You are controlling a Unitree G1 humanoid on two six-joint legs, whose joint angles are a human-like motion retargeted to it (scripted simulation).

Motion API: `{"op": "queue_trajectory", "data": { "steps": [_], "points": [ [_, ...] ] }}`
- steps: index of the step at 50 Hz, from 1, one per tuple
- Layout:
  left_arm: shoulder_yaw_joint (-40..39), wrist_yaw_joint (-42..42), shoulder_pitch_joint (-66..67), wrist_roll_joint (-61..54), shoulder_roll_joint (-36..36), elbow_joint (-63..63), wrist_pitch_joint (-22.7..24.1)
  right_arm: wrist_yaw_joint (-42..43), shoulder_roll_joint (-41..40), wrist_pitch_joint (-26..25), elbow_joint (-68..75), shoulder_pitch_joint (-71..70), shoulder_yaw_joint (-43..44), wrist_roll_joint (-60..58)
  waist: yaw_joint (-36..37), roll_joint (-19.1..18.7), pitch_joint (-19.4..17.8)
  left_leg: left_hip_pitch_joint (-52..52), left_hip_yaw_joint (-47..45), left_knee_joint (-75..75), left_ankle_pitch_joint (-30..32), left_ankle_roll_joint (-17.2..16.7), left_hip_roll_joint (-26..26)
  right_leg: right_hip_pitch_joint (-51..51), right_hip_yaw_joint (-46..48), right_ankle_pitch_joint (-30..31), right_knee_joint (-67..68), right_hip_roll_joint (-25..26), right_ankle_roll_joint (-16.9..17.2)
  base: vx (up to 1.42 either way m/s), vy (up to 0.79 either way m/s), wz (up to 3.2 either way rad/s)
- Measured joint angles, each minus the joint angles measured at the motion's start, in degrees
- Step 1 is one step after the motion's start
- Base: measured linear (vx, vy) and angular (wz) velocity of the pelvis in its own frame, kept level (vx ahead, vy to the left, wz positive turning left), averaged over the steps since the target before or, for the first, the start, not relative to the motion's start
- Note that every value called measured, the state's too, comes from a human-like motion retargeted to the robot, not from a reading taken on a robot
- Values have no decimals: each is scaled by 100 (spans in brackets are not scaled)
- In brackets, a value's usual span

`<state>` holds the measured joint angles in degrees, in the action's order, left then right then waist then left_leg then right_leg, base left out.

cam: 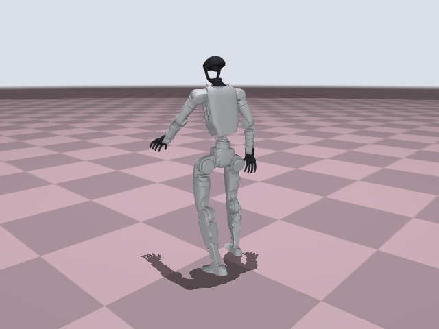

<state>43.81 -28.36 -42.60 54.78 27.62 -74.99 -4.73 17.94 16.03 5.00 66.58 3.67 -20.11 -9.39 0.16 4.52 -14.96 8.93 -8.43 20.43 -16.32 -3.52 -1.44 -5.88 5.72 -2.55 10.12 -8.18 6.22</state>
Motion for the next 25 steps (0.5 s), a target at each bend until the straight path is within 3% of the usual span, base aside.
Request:
{"op": "queue_trajectory", "data": {
  "steps": [3, 7, 14, 20, 25],
  "points": [
    [105, 12, -157, -221, 453, 835, 43, 135, 197, -159, 8, -220, 50, 164, 157, 1, 218, -689, -246, 1606, 216, 213, -77, 308, 94, -283, 79, -144, 59, 52, -17, 31],
    [95, -26, -607, -687, 1163, 2144, 32, 203, 502, -308, -160, -600, 100, 675, 452, 47, 510, -1731, -724, 3446, -125, 331, -218, 633, 164, -426, -82, -288, 78, 45, -12, 13],
    [-46, -64, -1661, -1278, 2008, 3664, -20, 129, 919, -431, -276, -1382, -70, 1272, 950, 129, 762, -2923, -1378, 4671, -452, 291, -474, 1171, 201, -630, -302, -463, 159, 41, -4, -5],
    [-312, -38, -2556, -1418, 2233, 3815, -299, -50, 953, -602, -49, -2135, -319, 1155, 1193, 180, 837, -3331, -1608, 3600, -355, 207, -663, 1395, 205, -835, -285, -490, 273, 39, 1, -13],
    [-382, -120, -2973, -1588, 2271, 3825, -422, -162, 901, -650, -390, -2330, -505, 817, 1338, 176, 758, -2650, -1971, 489, 405, 115, -493, 1484, 122, -1023, -64, -493, 350, 42, 10, -28]
  ]
}}
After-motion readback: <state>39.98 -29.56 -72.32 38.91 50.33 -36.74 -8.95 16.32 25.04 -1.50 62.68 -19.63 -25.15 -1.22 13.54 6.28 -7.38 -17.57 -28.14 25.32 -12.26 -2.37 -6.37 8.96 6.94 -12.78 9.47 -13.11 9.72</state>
